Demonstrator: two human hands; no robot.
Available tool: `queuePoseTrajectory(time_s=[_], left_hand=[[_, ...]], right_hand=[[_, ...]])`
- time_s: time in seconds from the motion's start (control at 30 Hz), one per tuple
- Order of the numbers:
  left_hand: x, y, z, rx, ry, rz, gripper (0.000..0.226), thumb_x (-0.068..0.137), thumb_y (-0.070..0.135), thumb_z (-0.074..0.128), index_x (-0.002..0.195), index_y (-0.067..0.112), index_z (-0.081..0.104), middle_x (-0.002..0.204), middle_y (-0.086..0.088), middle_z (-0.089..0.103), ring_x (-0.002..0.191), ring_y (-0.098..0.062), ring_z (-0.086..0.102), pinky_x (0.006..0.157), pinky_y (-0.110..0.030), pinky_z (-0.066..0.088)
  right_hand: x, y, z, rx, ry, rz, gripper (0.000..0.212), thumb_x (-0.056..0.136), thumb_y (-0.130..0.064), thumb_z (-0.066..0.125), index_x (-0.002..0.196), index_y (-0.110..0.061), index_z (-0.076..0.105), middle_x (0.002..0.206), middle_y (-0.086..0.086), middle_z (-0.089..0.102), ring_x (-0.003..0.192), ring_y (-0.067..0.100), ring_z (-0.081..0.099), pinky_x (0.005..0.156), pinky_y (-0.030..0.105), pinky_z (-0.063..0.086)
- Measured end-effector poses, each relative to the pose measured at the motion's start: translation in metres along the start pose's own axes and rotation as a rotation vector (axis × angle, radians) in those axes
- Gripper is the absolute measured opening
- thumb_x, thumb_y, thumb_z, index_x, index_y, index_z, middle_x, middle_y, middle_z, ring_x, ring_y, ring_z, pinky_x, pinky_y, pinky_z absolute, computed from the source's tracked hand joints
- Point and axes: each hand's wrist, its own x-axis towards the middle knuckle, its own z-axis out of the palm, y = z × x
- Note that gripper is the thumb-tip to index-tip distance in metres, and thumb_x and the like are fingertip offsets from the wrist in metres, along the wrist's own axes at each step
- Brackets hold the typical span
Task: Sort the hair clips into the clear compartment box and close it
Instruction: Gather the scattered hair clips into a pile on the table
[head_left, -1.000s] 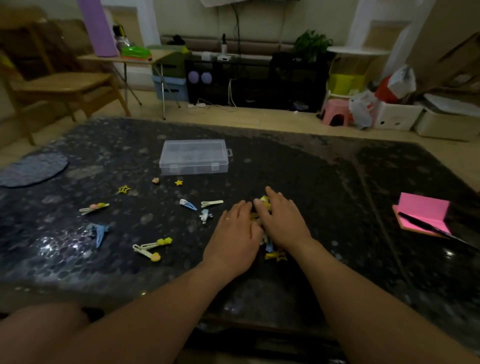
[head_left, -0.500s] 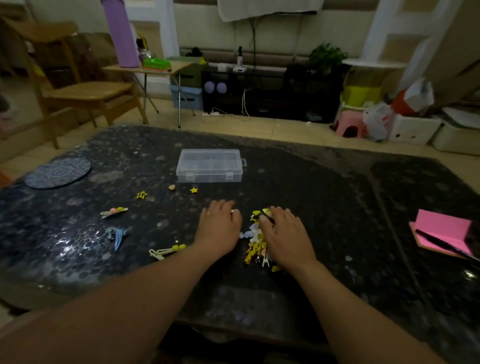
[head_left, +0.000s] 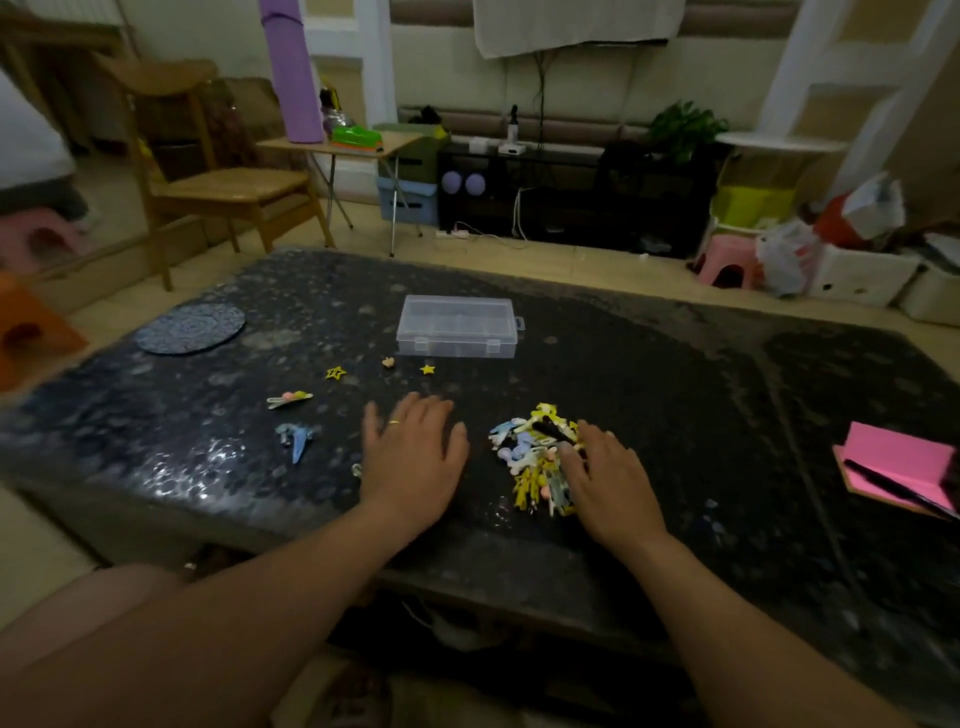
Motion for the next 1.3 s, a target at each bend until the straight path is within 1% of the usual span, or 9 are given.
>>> queuePoseTrajectory(time_s=[0.13,0.3,0.43,0.6,0.7,0.8,0.97,1.03,1.3], left_hand=[[-0.02,-0.024,0.005,-0.011,-0.073,-0.278,0.055,0.1,0.061,0.037,0.143,0.031,0.052,0.158,-0.002,0.043,0.151,-0.028,0.03,0.122,-0.061,0.016],[-0.002,0.011,0.026,-0.296,-0.121,-0.171,0.059,0.102,0.05,0.047,0.15,0.016,0.047,0.152,-0.006,0.05,0.14,-0.025,0.045,0.121,-0.046,0.031],[0.014,0.056,0.045,-0.494,-0.174,-0.113,0.053,0.103,0.043,0.045,0.15,0.019,0.046,0.15,0.0,0.05,0.138,-0.02,0.046,0.116,-0.041,0.038],[0.035,0.073,0.055,-0.676,-0.217,-0.045,0.05,0.106,0.035,0.038,0.154,0.023,0.043,0.156,0.006,0.046,0.141,-0.01,0.042,0.122,-0.038,0.031],[0.059,0.047,0.056,-0.557,-0.006,-0.064,0.047,0.103,0.033,0.034,0.144,0.02,0.054,0.147,0.003,0.056,0.136,-0.015,0.049,0.121,-0.047,0.029],[0.099,0.005,0.055,-0.219,0.18,-0.171,0.043,0.092,0.039,0.039,0.123,0.018,0.061,0.129,-0.004,0.061,0.124,-0.026,0.055,0.113,-0.053,0.036],[0.149,-0.048,0.062,0.036,-0.066,-0.384,0.061,0.091,0.062,0.046,0.139,0.024,0.053,0.149,-0.013,0.045,0.144,-0.035,0.036,0.119,-0.055,0.026],[0.156,-0.053,0.067,0.069,-0.119,-0.33,0.062,0.092,0.065,0.046,0.138,0.024,0.054,0.144,-0.016,0.049,0.139,-0.036,0.041,0.118,-0.053,0.029],[0.115,-0.014,0.073,-0.155,-0.091,-0.017,0.039,0.101,0.032,0.044,0.127,0.018,0.069,0.13,-0.005,0.062,0.119,-0.026,0.058,0.106,-0.042,0.047]], right_hand=[[-0.003,-0.01,0.007,-0.013,0.032,0.009,0.075,0.108,-0.063,0.031,0.168,-0.018,0.026,0.174,0.008,0.029,0.162,0.028,0.021,0.132,0.047,0.015],[-0.002,-0.022,0.011,-0.012,0.046,0.011,0.075,0.109,-0.059,0.032,0.168,-0.014,0.023,0.174,0.008,0.027,0.163,0.027,0.02,0.133,0.047,0.014],[0.007,-0.025,0.014,0.02,0.013,-0.025,0.072,0.11,-0.056,0.031,0.169,-0.016,0.02,0.175,0.004,0.027,0.163,0.022,0.02,0.133,0.044,0.012],[0.035,-0.029,0.01,0.075,-0.009,-0.046,0.069,0.111,-0.052,0.029,0.17,-0.018,0.019,0.176,0.002,0.024,0.162,0.016,0.019,0.133,0.041,0.012],[0.051,-0.031,0.013,0.075,-0.032,-0.09,0.068,0.111,-0.055,0.034,0.169,-0.021,0.026,0.174,-0.004,0.028,0.161,0.013,0.021,0.133,0.038,0.012],[0.062,-0.03,0.015,0.083,-0.045,-0.126,0.066,0.11,-0.057,0.037,0.168,-0.027,0.029,0.172,-0.007,0.032,0.16,0.011,0.024,0.132,0.035,0.013],[0.069,-0.034,0.01,0.087,-0.041,-0.145,0.064,0.11,-0.058,0.037,0.167,-0.031,0.031,0.17,-0.009,0.036,0.158,0.01,0.029,0.129,0.033,0.017],[0.066,-0.034,0.008,0.096,-0.036,-0.139,0.063,0.109,-0.058,0.038,0.166,-0.031,0.034,0.169,-0.008,0.039,0.157,0.011,0.031,0.129,0.035,0.021],[0.064,-0.035,0.008,0.105,-0.029,-0.151,0.063,0.109,-0.058,0.037,0.163,-0.026,0.039,0.166,-0.006,0.045,0.154,0.011,0.036,0.13,0.04,0.026]])
